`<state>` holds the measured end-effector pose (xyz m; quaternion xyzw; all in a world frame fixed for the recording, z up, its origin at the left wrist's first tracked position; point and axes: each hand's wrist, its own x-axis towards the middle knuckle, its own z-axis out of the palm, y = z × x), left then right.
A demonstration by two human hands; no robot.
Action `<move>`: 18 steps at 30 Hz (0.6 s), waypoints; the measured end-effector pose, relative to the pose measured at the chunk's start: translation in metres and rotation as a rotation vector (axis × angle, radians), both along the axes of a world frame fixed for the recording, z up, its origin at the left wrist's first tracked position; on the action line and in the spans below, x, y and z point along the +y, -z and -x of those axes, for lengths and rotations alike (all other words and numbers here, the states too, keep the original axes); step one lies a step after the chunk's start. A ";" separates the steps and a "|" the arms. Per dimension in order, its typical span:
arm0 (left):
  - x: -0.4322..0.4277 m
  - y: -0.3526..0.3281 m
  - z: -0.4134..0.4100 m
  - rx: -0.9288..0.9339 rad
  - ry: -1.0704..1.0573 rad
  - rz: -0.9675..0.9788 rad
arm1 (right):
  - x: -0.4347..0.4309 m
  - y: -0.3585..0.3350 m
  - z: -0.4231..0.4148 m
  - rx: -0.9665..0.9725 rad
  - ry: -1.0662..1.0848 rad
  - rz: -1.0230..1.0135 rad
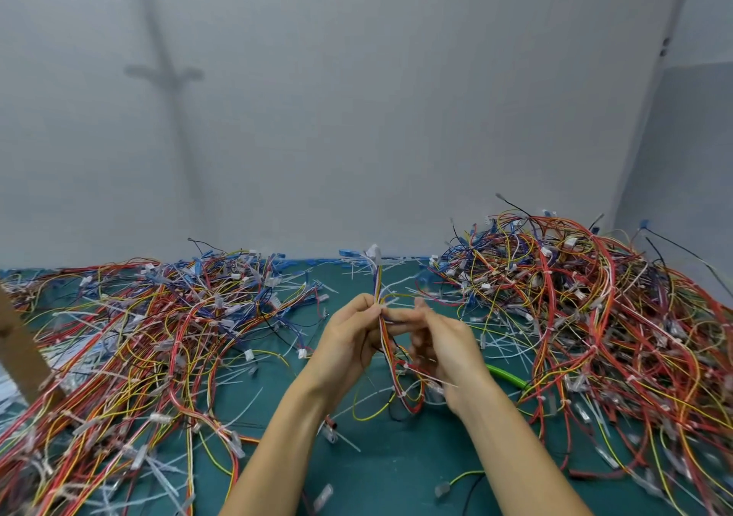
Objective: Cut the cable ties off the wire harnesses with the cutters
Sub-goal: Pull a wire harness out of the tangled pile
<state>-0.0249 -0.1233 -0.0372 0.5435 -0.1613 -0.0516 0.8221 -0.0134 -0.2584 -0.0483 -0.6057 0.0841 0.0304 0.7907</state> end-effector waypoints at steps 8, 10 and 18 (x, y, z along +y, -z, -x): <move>0.012 0.007 -0.010 -0.029 -0.342 -0.032 | -0.031 0.006 -0.009 -0.202 0.184 1.224; 0.014 0.010 -0.013 -0.050 -0.430 -0.099 | -0.039 0.012 -0.010 -0.065 0.076 1.497; 0.021 0.014 -0.018 -0.055 -0.610 -0.132 | -0.046 0.018 -0.014 -0.044 -0.030 1.628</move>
